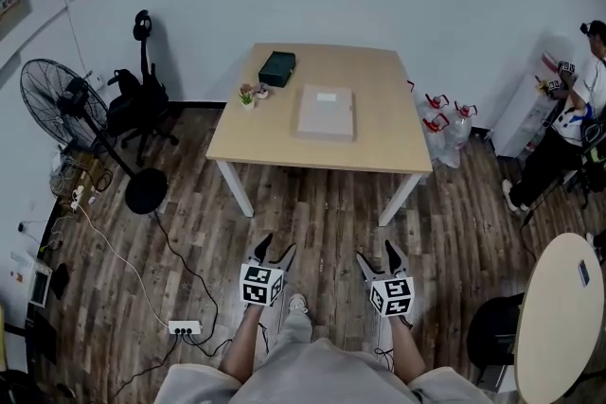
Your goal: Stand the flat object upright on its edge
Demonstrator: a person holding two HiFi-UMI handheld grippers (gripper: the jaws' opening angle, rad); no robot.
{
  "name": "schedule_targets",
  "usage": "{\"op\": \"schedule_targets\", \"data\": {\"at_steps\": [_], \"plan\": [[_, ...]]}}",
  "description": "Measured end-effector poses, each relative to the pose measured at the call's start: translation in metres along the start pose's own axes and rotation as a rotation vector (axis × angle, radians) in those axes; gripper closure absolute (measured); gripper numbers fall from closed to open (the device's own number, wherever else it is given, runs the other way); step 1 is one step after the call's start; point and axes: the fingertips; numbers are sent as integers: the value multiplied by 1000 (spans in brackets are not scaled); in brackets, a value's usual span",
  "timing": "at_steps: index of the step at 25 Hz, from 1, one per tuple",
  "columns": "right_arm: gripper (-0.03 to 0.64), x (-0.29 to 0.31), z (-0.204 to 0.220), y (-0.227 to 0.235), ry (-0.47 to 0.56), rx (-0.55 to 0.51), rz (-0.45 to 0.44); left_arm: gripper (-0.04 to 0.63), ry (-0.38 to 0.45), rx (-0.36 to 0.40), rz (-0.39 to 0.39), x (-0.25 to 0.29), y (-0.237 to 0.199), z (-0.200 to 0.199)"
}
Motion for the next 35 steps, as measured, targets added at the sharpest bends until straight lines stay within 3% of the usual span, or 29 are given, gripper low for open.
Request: {"op": "schedule_targets", "data": {"at_steps": [17,35], "plan": [[279,146,-56,46,-26,4,85,339,-20,15,95,133,-96,-76],[282,216,-56,68,-42,30,101,339,-48,32,122,202,-135,-92]]}}
Point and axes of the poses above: the fingertips, and each gripper's own axes: x forward along the fingers, y to its right, z out of its underside, and after that the axes turned 5 degrees about -x, right-handed
